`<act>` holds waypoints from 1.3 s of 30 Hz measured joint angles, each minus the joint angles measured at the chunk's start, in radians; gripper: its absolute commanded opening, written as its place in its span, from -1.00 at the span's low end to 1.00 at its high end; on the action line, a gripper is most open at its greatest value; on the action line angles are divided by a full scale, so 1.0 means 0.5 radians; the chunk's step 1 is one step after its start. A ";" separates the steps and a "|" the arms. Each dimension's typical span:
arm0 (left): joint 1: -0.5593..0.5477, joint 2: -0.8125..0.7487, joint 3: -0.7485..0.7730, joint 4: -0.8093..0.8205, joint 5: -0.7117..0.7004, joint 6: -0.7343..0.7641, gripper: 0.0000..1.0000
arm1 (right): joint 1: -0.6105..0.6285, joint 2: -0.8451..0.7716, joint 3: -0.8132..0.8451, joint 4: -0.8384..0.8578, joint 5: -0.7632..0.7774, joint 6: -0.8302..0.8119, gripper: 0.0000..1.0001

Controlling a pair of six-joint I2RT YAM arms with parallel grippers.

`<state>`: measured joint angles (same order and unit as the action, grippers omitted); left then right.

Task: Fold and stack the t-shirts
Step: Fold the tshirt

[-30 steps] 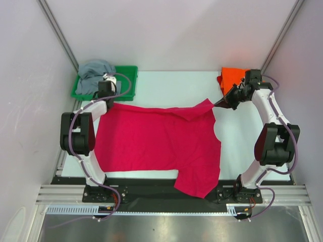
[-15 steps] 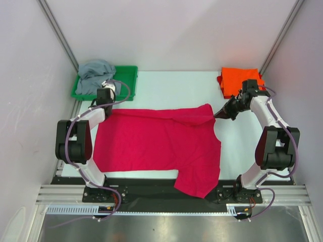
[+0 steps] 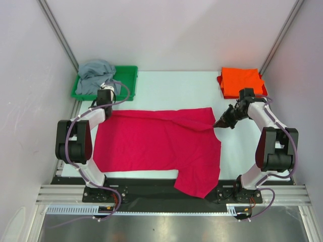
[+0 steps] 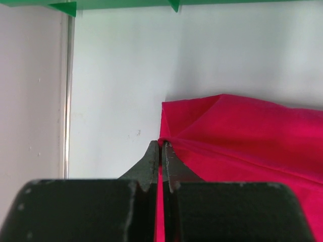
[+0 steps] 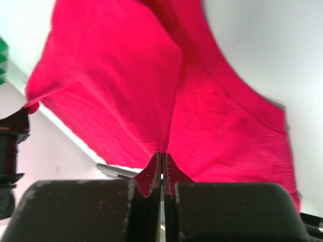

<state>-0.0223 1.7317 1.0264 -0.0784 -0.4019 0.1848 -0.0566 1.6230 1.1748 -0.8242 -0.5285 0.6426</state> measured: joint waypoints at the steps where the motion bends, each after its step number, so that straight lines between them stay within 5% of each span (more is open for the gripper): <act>1: 0.000 0.000 -0.001 -0.007 -0.011 -0.005 -0.99 | 0.005 0.001 -0.016 0.003 0.018 -0.011 -1.00; 6: 0.000 0.002 -0.027 -0.032 -0.040 -0.040 -0.99 | 0.026 0.019 -0.028 0.066 0.089 -0.060 -0.98; 9: 0.000 0.016 -0.027 -0.064 -0.050 -0.062 -0.82 | 0.047 0.057 -0.029 0.098 0.113 -0.085 -0.71; 10: 0.000 0.021 -0.027 -0.073 -0.051 -0.069 -0.73 | 0.051 0.075 -0.030 0.103 0.124 -0.098 -0.48; 16: 0.000 0.032 -0.035 -0.101 -0.053 -0.129 -0.08 | 0.078 0.121 0.013 0.043 0.254 -0.204 0.14; 29: 0.014 -0.268 -0.164 -0.126 -0.081 -0.737 0.02 | 0.179 0.208 0.228 0.237 0.368 -0.201 0.43; 39: 0.174 -0.261 -0.063 -0.554 0.154 -1.407 0.09 | 0.249 0.256 0.220 0.220 0.372 -0.279 0.52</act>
<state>0.0647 1.6012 0.9947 -0.3553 -0.3248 -0.5186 0.0677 1.7508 1.2846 -0.7139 -0.3424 0.5030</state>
